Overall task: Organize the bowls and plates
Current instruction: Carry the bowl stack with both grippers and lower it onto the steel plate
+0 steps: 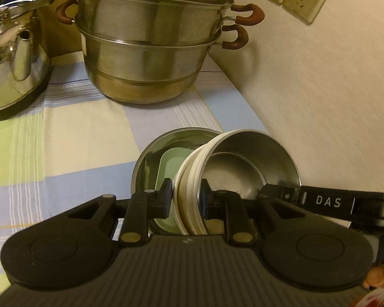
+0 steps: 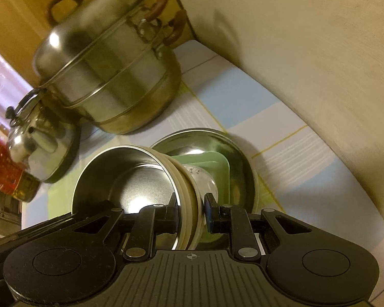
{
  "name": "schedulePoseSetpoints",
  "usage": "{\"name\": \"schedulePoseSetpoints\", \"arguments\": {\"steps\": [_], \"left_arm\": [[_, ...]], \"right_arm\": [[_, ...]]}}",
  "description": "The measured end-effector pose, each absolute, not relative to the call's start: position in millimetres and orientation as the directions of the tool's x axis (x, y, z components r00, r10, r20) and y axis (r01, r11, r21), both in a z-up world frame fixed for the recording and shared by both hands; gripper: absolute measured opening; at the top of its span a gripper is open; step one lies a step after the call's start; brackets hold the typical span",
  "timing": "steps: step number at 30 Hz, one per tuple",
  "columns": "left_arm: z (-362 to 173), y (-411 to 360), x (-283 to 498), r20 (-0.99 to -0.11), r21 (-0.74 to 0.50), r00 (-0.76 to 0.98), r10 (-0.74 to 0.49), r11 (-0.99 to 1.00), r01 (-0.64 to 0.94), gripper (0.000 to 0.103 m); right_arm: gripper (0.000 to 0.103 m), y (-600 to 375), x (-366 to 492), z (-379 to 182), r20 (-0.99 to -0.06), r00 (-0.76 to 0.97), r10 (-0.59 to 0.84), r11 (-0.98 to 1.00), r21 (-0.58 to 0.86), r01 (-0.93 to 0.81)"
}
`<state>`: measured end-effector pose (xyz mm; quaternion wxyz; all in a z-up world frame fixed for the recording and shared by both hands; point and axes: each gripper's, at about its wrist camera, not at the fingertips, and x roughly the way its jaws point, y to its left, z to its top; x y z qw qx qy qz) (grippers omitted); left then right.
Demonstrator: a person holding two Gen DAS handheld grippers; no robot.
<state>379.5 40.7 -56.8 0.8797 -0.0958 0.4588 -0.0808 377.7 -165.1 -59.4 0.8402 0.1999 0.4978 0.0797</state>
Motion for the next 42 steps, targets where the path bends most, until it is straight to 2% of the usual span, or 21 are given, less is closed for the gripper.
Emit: {"name": "schedulePoseSetpoints", "arguments": {"steps": [24, 42], "left_arm": [[-91.1, 25.1, 429.1, -0.846, -0.193, 0.500, -0.187, 0.980, 0.040, 0.019], [-101.4, 30.6, 429.9, -0.859, -0.189, 0.479, -0.181, 0.982, 0.032, 0.018]], "right_arm": [[0.020, -180.6, 424.7, -111.7, -0.842, 0.374, 0.389, 0.864, 0.474, 0.169], [0.022, -172.3, 426.1, -109.2, -0.845, 0.372, 0.384, 0.879, 0.457, 0.133]]}}
